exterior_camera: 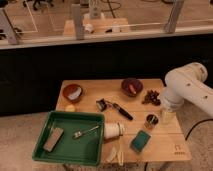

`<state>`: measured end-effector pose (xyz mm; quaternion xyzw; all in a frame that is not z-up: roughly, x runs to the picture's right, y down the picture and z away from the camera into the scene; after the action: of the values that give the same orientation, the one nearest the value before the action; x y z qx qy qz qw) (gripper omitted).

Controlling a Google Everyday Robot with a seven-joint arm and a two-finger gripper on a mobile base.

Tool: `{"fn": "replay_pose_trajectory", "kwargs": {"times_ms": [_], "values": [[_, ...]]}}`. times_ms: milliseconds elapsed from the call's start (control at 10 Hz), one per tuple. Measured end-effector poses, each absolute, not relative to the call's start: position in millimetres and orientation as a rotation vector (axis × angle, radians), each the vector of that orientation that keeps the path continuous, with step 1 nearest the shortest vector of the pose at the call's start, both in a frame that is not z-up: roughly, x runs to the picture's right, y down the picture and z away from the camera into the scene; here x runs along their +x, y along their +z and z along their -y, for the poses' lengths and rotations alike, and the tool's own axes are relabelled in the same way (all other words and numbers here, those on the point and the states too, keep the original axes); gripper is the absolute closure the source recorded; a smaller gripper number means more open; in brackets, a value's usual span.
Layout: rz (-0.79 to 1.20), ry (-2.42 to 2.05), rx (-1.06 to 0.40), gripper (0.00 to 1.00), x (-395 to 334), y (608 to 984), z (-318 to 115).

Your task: Place sponge in table surface

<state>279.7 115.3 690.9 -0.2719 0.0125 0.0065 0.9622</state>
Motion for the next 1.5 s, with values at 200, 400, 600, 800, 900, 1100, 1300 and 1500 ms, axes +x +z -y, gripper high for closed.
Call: {"fn": "replay_pose_trajectory", "kwargs": {"times_ms": [200,400,600,800,900,1100,1300,1500], "values": [[0.01,-0.061,-0.537,0.2,266,700,-135],[0.081,-0.16,-0.53,0.2,252,708,-163],[0.156,-0.244,-0.528,0.2,247,709,-182],[0.253,-0.36,-0.537,0.2,247,709,-206],[0.281,-0.399,-0.553,0.2,246,712,-214],[0.298,-0.424,-0.565,0.2,247,714,-220],[0.299,-0.427,-0.564,0.2,245,714,-219],[0.3,-0.428,-0.564,0.2,245,715,-219]]}}
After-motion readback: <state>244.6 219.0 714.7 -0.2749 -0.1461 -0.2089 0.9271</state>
